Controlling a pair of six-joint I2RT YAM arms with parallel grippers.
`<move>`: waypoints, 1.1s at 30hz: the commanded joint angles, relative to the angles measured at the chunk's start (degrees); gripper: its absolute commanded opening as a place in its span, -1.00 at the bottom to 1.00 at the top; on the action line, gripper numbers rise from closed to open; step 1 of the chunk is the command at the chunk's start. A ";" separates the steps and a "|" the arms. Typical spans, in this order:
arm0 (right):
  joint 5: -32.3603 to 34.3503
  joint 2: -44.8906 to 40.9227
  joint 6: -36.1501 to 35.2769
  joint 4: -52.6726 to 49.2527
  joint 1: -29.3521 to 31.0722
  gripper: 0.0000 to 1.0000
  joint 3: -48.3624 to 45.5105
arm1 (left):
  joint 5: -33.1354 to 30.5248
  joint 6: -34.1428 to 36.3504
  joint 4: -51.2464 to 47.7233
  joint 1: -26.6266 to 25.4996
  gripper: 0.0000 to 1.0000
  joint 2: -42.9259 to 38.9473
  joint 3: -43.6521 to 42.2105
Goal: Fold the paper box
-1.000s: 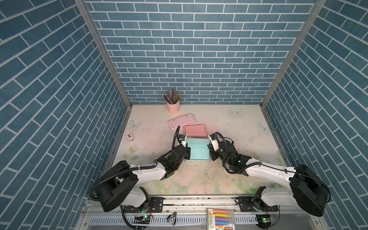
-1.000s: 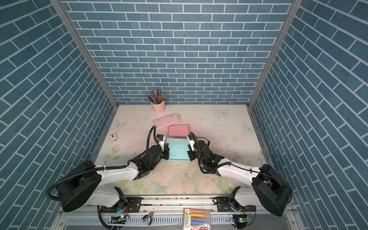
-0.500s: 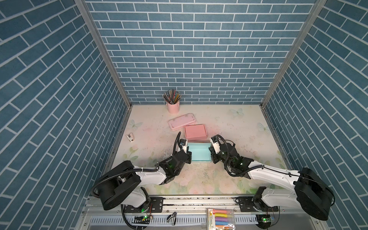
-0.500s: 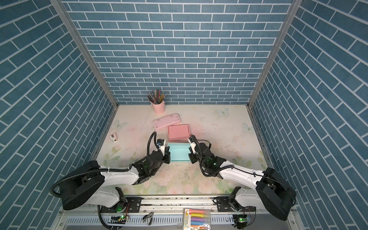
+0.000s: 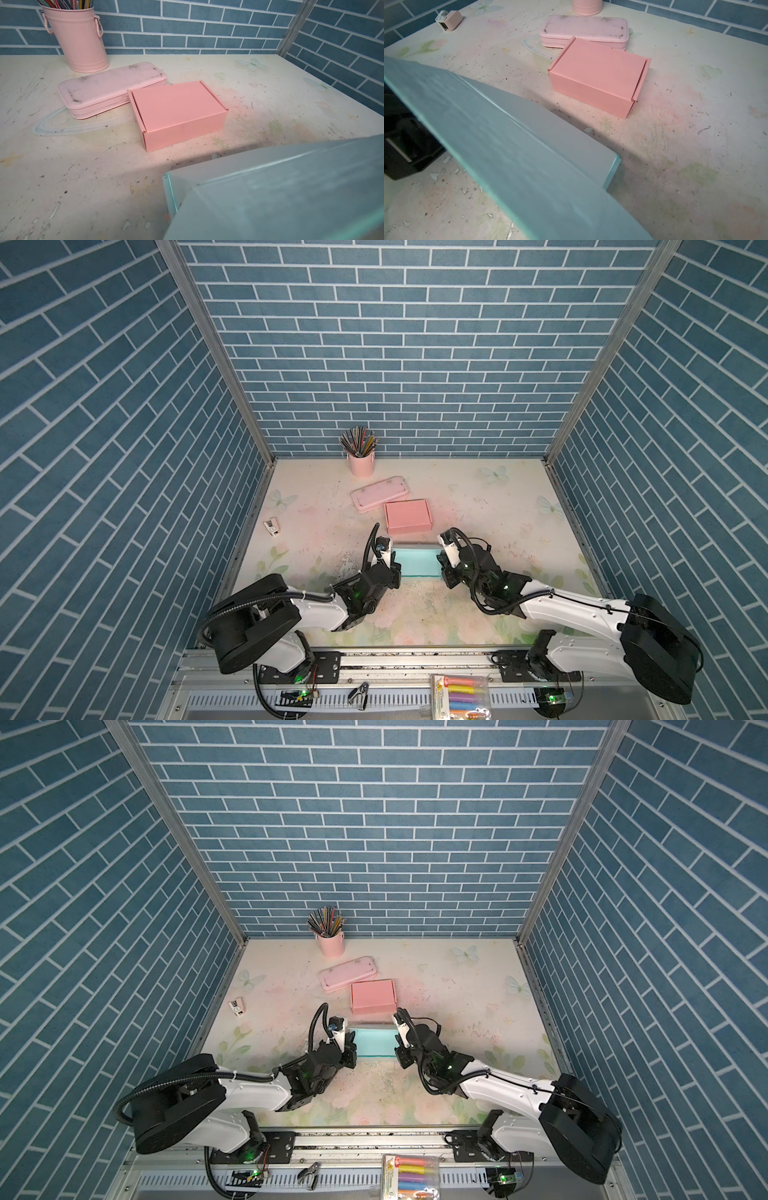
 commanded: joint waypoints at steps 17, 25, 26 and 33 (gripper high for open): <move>1.17 -8.32 7.09 -2.12 1.35 -0.50 -6.42 | 1.48 -2.55 1.49 -3.63 -0.90 4.98 -1.65; 1.81 -14.63 9.08 -3.75 1.35 -0.44 -9.71 | 1.05 -2.68 1.50 -4.46 -0.90 6.12 -1.29; 1.85 -15.75 9.11 -4.20 1.35 -0.44 -10.04 | 0.92 -2.69 1.40 -4.54 -0.89 6.32 -1.18; 1.76 -24.93 6.07 -6.76 1.31 -0.37 -10.71 | 0.30 -2.87 0.41 -4.94 -0.90 7.20 -0.14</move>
